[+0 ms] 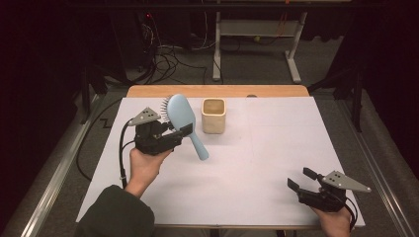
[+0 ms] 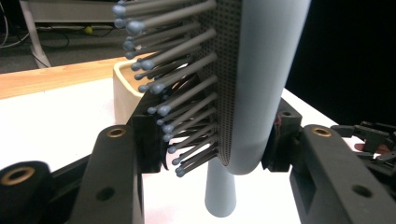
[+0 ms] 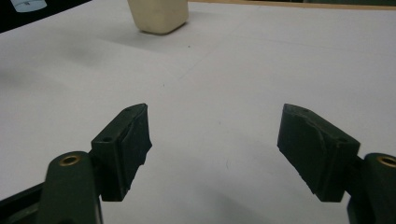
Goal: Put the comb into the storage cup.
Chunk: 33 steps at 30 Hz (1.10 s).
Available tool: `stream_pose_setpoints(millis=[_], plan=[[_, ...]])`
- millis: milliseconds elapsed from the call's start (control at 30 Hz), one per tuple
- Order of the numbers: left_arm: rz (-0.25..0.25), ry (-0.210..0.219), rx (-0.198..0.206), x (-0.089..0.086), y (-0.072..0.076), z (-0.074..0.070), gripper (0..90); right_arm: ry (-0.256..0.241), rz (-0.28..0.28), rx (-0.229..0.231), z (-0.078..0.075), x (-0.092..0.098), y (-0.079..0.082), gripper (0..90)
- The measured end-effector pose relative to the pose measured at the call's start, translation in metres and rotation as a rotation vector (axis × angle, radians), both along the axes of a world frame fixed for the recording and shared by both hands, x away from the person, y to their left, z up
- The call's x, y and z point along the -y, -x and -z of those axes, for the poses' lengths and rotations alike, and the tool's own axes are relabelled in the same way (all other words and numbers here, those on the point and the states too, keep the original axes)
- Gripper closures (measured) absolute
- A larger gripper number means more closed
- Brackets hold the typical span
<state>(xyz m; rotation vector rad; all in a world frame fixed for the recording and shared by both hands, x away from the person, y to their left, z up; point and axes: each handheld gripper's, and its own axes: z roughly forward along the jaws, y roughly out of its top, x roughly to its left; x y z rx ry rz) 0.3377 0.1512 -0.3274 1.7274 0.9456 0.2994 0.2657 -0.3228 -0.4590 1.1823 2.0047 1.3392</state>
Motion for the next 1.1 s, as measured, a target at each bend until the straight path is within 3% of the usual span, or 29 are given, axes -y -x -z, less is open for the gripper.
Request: stream_pose_setpoints(millis=[267,833,1100], plan=[[-0.008,-0.015,-0.001,0.003,-0.007,-0.002,51.9,0.002,-0.001,0.003,0.0,0.0,0.0,25.8],[-0.037,-0.005,-0.011,0.001,-0.017,-0.003,51.8,0.001,-0.003,0.0,0.0,0.0,0.0,25.6],[-0.054,-0.023,0.004,-0.001,-0.022,-0.012,51.8,0.002,-0.001,0.002,0.0,-0.001,0.0,25.6]])
